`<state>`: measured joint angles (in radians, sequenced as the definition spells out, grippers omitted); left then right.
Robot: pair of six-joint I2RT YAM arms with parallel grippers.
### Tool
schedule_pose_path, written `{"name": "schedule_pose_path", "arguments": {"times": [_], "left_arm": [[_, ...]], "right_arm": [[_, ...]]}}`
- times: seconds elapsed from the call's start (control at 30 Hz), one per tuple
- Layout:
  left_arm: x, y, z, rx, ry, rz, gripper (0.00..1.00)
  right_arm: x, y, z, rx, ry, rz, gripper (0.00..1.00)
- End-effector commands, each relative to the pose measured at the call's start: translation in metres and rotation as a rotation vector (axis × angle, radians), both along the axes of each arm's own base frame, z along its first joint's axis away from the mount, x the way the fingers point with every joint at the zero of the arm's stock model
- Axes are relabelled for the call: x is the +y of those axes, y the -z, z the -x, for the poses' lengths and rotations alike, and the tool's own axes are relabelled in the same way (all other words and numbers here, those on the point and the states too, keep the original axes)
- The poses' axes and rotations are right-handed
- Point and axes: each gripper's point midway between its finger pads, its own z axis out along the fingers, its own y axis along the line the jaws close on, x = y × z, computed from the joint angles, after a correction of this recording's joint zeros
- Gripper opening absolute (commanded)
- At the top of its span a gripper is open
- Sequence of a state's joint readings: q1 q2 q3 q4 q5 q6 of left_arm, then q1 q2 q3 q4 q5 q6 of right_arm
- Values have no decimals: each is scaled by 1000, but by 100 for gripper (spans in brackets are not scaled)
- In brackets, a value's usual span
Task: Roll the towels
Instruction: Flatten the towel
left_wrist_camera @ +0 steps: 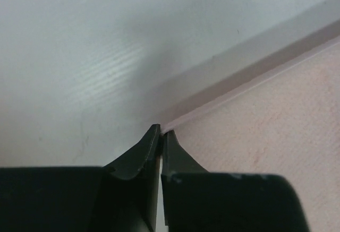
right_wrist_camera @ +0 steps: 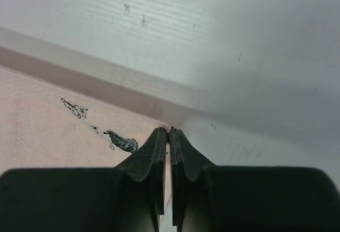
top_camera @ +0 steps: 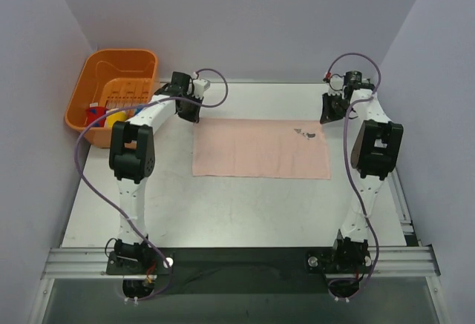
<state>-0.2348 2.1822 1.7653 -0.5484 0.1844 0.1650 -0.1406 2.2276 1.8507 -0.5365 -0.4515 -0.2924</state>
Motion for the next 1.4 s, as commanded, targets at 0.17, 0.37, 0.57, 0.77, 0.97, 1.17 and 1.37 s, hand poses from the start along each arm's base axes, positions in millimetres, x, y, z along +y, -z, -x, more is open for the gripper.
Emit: {"name": "schedule_pose_path", "arguments": {"times": [0.17,0.37,0.57,0.77,0.97,1.17,1.37], "left_arm": [[35,-42,-46,-82,-77,-63,64],[31,-96,17,-71,9,48,64],[28,-77,110,75,82,108,36],[26,-41,157,214,60,115,19],[18,-14,163,267,48,95,12],[-1,7,171,288,44,79,8],[-6,22,173,319,41,69,8]], "right_arm": [[-47,-30,-23,-67,109,204,59],[-22,-86,33,-39,92,79,53],[33,-73,133,184,64,-96,24],[53,-42,181,329,75,-147,4],[55,-15,185,384,111,-141,0],[55,7,183,421,166,-113,0],[50,18,180,423,179,-41,0]]}}
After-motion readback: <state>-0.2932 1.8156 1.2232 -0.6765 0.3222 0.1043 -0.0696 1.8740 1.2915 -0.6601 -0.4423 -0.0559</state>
